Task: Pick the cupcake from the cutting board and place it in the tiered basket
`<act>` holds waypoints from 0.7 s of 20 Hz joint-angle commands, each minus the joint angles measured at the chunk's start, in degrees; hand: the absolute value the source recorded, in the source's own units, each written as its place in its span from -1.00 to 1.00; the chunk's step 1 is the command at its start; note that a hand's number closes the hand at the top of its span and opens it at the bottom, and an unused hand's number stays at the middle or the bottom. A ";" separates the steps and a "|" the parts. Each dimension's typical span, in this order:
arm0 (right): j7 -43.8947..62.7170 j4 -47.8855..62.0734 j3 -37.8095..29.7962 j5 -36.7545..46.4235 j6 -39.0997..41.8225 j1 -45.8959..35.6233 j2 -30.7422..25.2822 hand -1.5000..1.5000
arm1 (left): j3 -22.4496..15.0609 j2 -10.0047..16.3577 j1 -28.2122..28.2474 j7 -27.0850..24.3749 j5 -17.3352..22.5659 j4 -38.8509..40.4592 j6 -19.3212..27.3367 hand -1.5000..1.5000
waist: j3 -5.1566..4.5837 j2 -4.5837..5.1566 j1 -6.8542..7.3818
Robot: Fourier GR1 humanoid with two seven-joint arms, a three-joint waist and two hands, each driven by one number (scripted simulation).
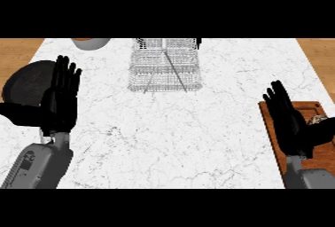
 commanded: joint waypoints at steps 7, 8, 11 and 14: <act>-7.62 6.69 1.95 10.29 20.79 -6.88 -20.00 -1.00 | -12.38 3.12 4.25 0.82 -5.14 3.96 -12.61 0.00 | -0.49 3.67 0.06; -8.65 15.69 -1.49 0.72 28.21 -6.27 -17.70 -1.00 | -14.31 2.19 6.10 -0.91 -6.03 4.08 -13.83 0.00 | -0.21 3.48 0.68; -19.69 22.62 -3.66 -5.71 39.33 -6.75 -14.33 -1.00 | -12.73 2.30 5.03 -3.63 -5.80 8.22 -16.27 0.00 | -0.22 3.15 -0.06; -29.07 28.05 -5.51 0.44 40.89 -11.73 -16.86 -1.00 | -13.06 2.17 6.10 -4.11 -6.85 9.35 -16.91 0.00 | -0.27 2.89 0.17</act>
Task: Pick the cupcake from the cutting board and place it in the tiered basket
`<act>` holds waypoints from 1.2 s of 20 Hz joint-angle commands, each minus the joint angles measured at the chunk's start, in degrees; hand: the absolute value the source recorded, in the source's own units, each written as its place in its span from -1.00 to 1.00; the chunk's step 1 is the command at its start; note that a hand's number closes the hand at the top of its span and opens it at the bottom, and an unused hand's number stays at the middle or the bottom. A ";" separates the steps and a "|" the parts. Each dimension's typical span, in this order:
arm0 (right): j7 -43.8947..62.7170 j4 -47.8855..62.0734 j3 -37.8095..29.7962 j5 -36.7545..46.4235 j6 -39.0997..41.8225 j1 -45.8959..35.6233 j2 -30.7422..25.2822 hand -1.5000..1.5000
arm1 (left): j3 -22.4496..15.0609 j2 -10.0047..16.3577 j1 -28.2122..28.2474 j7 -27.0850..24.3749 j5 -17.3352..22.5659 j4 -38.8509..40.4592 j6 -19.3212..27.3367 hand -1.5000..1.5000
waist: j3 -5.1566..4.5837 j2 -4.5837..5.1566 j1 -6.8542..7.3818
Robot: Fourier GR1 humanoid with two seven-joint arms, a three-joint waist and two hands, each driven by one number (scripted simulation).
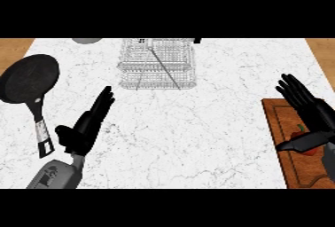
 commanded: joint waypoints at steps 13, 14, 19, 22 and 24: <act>-7.47 -4.72 4.13 33.33 7.64 -5.81 -39.22 -1.00 | 0.50 1.22 0.87 0.71 -0.14 0.35 -3.09 0.00 | -0.31 -0.63 -0.77; -6.56 -6.62 6.21 36.24 6.85 -6.07 -39.44 -1.00 | -0.03 0.17 0.26 0.88 -1.14 -0.14 -1.57 0.00 | -0.29 -0.62 -0.45; -5.50 -14.92 7.85 39.89 8.59 -0.50 -41.73 -1.00 | 0.78 0.21 4.79 -0.92 -0.49 -0.55 -3.16 0.00 | -0.22 -0.96 -1.77; -5.18 -13.68 7.05 43.73 7.47 1.23 -38.80 -1.00 | 1.57 -2.30 0.60 -0.64 -2.86 3.81 -2.80 0.00 | -0.19 -0.64 -1.51; -2.02 -16.69 5.98 44.98 6.37 3.16 -36.50 -1.00 | 2.59 -1.11 0.81 2.56 -3.34 -0.79 -2.22 0.00 | -0.18 -0.75 -1.44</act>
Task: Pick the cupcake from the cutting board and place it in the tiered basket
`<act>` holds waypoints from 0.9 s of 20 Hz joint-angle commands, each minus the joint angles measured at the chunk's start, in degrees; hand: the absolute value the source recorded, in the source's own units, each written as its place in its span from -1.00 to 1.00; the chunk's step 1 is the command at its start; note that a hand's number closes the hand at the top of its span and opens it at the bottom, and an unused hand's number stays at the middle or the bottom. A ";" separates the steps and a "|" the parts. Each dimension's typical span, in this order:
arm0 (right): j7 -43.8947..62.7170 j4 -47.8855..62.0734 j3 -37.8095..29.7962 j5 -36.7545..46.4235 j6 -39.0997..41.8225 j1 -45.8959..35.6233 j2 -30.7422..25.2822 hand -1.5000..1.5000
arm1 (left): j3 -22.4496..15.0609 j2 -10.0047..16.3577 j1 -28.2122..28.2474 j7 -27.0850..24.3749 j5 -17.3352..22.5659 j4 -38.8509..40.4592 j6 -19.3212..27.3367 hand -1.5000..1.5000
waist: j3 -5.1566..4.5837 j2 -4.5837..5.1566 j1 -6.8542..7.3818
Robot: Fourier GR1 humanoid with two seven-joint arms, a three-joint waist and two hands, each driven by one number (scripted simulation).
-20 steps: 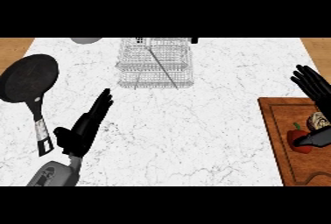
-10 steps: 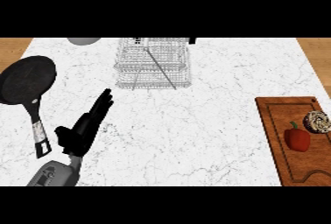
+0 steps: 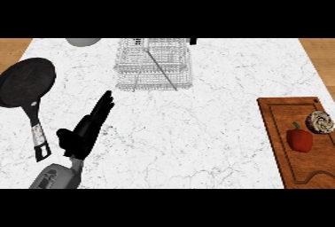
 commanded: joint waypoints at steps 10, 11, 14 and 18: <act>10.12 0.55 -0.53 16.26 -8.85 3.76 10.87 -1.00 | 1.75 -3.45 1.13 1.05 -3.34 -1.23 -0.46 0.00 | 0.07 0.16 0.72; 11.86 -1.83 -2.07 15.81 -8.11 5.63 10.28 -1.00 | 4.87 -0.04 0.27 0.78 -0.85 0.83 -5.21 0.00 | 0.03 0.08 0.17; 9.57 6.67 -0.14 19.94 -8.21 1.48 14.79 -1.00 | 4.11 -2.32 1.65 -3.28 -3.15 2.80 -5.61 0.00 | 0.05 0.29 0.89; 7.09 11.00 -1.16 22.72 -10.18 1.95 19.13 -1.00 | 4.73 -3.28 0.53 2.99 -4.07 -2.08 -4.61 0.00 | 0.07 0.17 0.65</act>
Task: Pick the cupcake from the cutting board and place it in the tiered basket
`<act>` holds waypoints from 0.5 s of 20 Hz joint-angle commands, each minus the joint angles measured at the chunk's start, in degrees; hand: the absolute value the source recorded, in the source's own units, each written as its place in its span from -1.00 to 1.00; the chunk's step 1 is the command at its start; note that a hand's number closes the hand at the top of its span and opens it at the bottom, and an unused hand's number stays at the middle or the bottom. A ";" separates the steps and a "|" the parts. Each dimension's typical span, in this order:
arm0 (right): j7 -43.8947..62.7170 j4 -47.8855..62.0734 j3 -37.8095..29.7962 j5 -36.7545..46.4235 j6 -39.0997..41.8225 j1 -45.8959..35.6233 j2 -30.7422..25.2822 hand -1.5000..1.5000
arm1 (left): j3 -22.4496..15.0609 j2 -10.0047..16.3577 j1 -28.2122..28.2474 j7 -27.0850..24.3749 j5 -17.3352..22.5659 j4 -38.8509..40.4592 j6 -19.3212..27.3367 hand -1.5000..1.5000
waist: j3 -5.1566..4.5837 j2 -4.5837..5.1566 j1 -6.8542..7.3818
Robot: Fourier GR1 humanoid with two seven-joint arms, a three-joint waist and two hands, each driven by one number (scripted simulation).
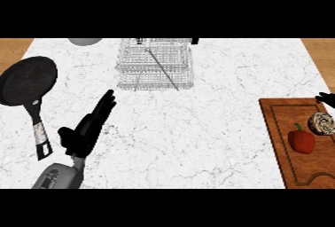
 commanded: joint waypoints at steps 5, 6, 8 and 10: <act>-7.43 13.15 -2.47 8.16 -4.60 -3.54 5.30 -1.00 | 3.19 -0.20 1.80 -0.78 -1.67 -1.05 -3.90 0.00 | 0.01 0.01 0.10; -8.51 16.73 -1.56 9.88 -7.45 -3.47 5.98 -1.00 | 3.18 -1.62 0.68 -3.54 -2.29 3.63 -3.69 0.00 | 0.02 0.11 0.10; -5.71 14.35 -3.84 9.67 -3.41 -3.74 6.21 -1.00 | 1.76 -2.36 4.29 0.03 -4.24 -3.44 -1.80 0.00 | 0.01 -0.06 0.03; -8.58 20.40 -4.91 11.11 -5.89 -5.72 6.80 -1.00 | 3.56 -2.81 2.60 -0.99 -3.89 0.19 -2.95 0.00 | 0.01 0.00 0.01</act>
